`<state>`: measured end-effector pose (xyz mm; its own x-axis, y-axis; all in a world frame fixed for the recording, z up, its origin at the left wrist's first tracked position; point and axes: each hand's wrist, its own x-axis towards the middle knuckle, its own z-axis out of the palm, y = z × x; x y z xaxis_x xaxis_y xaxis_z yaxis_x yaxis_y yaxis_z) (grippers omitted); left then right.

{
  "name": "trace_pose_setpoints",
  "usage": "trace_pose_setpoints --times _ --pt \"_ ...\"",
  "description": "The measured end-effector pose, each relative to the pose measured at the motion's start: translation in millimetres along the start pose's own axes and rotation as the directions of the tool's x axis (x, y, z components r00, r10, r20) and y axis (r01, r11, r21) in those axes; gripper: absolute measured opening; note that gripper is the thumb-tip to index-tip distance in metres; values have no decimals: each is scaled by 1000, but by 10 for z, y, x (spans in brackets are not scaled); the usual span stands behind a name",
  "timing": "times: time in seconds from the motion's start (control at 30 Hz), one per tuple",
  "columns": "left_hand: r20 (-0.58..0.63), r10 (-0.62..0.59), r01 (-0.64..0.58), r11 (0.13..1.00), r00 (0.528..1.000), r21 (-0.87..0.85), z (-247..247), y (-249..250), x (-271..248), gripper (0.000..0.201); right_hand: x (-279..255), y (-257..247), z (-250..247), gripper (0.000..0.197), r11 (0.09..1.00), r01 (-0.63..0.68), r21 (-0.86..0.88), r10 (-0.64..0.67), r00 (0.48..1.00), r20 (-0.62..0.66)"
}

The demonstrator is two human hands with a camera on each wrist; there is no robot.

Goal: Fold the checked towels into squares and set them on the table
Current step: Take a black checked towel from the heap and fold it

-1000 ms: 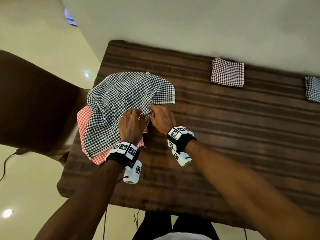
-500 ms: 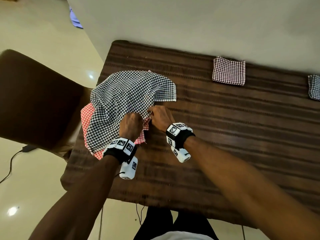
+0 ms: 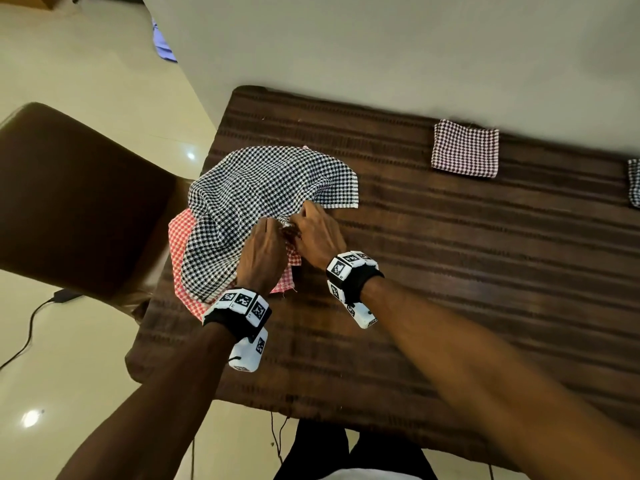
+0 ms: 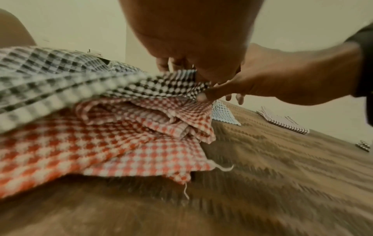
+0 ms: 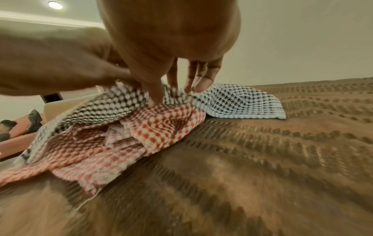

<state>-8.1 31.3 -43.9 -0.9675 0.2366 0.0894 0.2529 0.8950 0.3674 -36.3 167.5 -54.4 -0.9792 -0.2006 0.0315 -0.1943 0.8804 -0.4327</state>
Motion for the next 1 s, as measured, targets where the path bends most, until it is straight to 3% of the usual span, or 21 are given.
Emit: trace_pose_setpoints --times 0.13,0.2,0.37,0.43,0.5,0.6,0.67,0.73,0.8,0.9,1.0 --pt "-212 -87 47 981 973 -186 -275 170 191 15 170 -18 -242 14 991 -121 50 129 971 -204" --pt "-245 -105 59 980 964 -189 -374 175 318 16 247 105 -444 21 975 -205 80 219 943 -249" --pt "-187 140 -149 988 972 -34 -537 162 512 18 178 677 -951 37 914 -354 200 405 834 -374" --pt "-135 214 -220 975 968 -35 -571 213 583 27 46 939 -1170 40 913 -358 197 409 799 -442" --pt "-72 303 -307 950 950 -60 -601 278 643 34 -164 1200 -1374 38 938 -319 139 348 843 -410" --pt "57 492 -492 870 869 -25 -614 352 683 29 -535 1618 -1654 32 951 -308 -37 301 944 -138" --pt "130 550 -561 824 825 78 -590 463 704 21 -754 1919 -1850 27 911 -363 -195 374 927 17" --pt "128 485 -501 835 865 226 -584 593 777 20 -890 2180 -2070 25 865 -429 -259 457 887 57" --pt "30 392 -381 867 919 320 -624 873 853 22 -1047 2397 -2375 30 819 -491 -297 511 859 -12" --pt "-156 248 -190 931 956 312 -804 1530 981 24 -1261 2554 -2859 50 786 -540 -300 446 832 -330" --pt "-192 49 -21 989 980 147 -688 1834 995 19 -1666 2604 -3214 42 773 -605 -189 400 697 -595"
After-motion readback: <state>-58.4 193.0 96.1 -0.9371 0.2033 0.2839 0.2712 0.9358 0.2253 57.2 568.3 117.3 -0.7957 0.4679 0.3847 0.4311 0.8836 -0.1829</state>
